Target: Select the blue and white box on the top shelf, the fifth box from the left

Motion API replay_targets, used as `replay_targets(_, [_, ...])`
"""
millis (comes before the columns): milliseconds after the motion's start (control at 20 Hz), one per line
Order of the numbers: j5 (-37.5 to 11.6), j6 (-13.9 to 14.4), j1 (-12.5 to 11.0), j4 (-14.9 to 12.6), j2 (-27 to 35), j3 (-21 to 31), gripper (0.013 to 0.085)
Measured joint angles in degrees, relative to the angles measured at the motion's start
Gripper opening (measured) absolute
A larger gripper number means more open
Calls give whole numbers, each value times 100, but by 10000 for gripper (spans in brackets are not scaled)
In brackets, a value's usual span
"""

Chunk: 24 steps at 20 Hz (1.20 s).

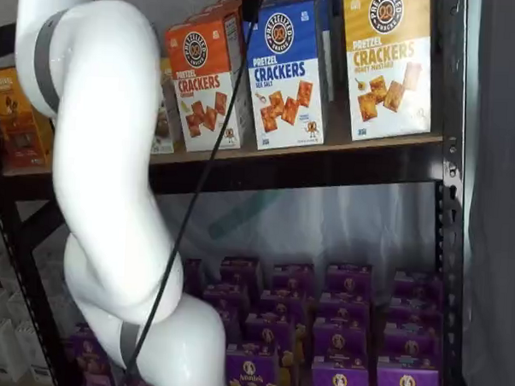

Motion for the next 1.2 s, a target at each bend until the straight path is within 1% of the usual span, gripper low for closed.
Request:
replay_targets(200, [30,-29,53,-162,174,-150,850])
replay_targets(500, [12,-14,170,-365,296,-222,850])
replay_targets(550, [47,-5,194,-409,325,-254,850])
replay_targets(650, [276,31,241,-492,455,-432,850])
replay_targets(800, [378,60,287,-551,508,-492,850])
replay_targets(1100, [401,97,343,-585,516,-458,850])
replay_targets(1200, [431,110,378,-640,529,-477,850])
